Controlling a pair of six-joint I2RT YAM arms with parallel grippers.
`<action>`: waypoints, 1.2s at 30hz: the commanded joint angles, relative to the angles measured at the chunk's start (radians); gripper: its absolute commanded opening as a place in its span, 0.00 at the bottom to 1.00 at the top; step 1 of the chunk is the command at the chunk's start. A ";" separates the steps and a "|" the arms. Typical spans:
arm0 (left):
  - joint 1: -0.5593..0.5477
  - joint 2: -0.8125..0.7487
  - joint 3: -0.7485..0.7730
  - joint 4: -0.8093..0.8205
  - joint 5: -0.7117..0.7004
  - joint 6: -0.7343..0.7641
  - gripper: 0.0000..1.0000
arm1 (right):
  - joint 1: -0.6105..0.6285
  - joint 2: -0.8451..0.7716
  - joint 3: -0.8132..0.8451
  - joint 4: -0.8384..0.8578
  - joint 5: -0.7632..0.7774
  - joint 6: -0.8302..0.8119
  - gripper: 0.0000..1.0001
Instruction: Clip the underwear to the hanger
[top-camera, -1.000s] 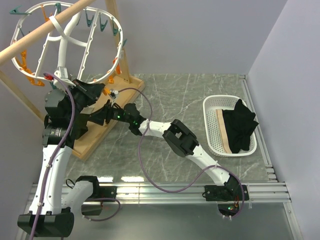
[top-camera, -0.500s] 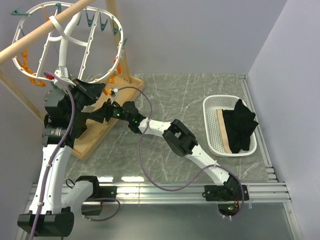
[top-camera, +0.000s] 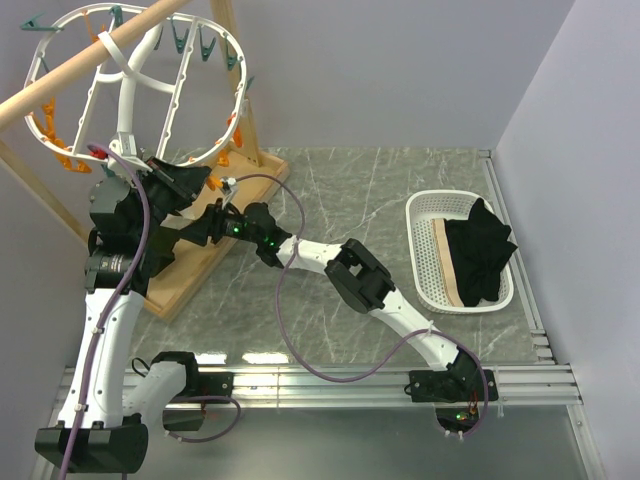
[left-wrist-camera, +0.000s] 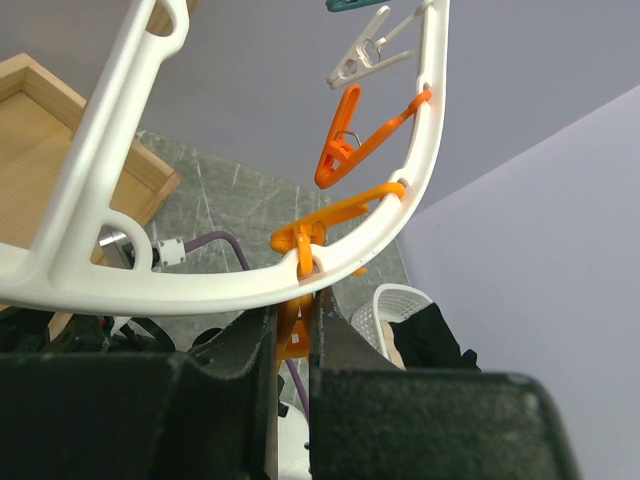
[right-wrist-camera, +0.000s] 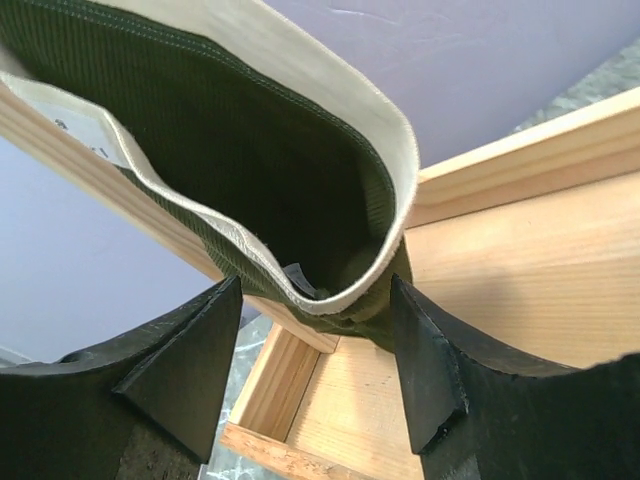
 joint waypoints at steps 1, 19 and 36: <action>-0.001 0.006 0.041 0.061 0.007 -0.004 0.00 | -0.009 0.044 0.049 0.086 -0.029 -0.003 0.68; -0.001 -0.006 0.028 0.061 -0.001 0.002 0.00 | -0.038 -0.065 -0.019 0.077 -0.057 -0.077 0.31; -0.001 0.013 0.024 0.067 0.002 0.005 0.00 | -0.034 -0.011 0.032 0.239 -0.161 -0.046 0.71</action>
